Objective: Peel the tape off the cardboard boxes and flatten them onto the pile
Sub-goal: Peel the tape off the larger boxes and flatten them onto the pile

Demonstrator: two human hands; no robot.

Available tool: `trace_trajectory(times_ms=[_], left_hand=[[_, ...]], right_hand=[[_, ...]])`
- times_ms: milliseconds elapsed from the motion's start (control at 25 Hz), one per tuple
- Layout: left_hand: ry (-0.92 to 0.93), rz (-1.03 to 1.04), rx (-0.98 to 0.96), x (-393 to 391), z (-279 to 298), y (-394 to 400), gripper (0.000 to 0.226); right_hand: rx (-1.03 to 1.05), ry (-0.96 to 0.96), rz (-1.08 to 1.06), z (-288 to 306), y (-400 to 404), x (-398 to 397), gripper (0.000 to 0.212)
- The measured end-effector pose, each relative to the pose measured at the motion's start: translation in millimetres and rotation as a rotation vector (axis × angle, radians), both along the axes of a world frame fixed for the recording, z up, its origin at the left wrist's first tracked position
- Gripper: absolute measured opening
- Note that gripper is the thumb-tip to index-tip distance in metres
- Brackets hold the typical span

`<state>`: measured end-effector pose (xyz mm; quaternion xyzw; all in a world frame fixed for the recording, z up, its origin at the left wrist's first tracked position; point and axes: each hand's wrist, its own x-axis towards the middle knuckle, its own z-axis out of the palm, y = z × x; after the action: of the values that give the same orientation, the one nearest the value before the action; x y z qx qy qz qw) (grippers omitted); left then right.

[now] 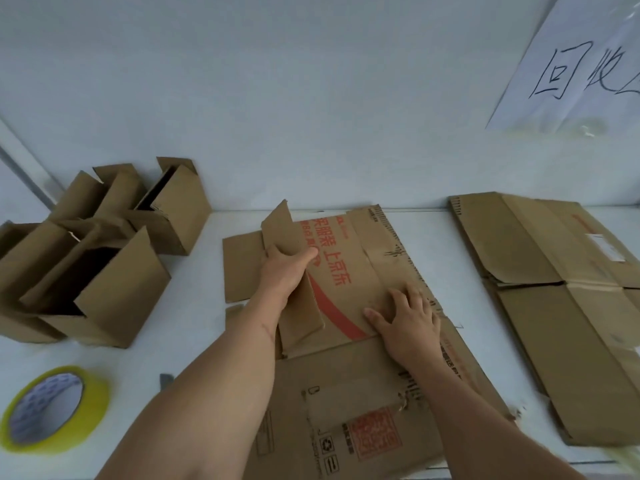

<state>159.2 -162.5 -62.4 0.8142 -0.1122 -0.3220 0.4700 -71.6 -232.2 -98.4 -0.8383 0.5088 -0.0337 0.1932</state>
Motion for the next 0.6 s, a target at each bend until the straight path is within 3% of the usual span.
trace_trajectory(times_ms=[120, 160, 320, 360, 480, 600], left_hand=[[0.072, -0.02, -0.107, -1, 14, 16, 0.044], [0.057, -0.011, -0.13, 2, 17, 21, 0.034], [-0.215, 0.11, -0.034, 26, 20, 49, 0.045], [-0.34, 0.079, 0.092, 32, 13, 58, 0.049], [-0.599, -0.277, 0.575, 10, -14, 83, 0.058], [-0.607, -0.347, 0.711, -33, -37, 88, 0.079]], right_hand=[[-0.135, 0.095, 0.014, 7, 5, 15, 0.084], [-0.141, 0.12, 0.054, 9, 5, 24, 0.087], [-0.093, 0.192, 0.188, 1, 12, 45, 0.084], [-0.076, 0.202, 0.176, -2, 13, 46, 0.085], [-0.017, 0.232, 0.103, 3, 13, 53, 0.084], [-0.01, 0.229, 0.171, 9, 17, 63, 0.077]])
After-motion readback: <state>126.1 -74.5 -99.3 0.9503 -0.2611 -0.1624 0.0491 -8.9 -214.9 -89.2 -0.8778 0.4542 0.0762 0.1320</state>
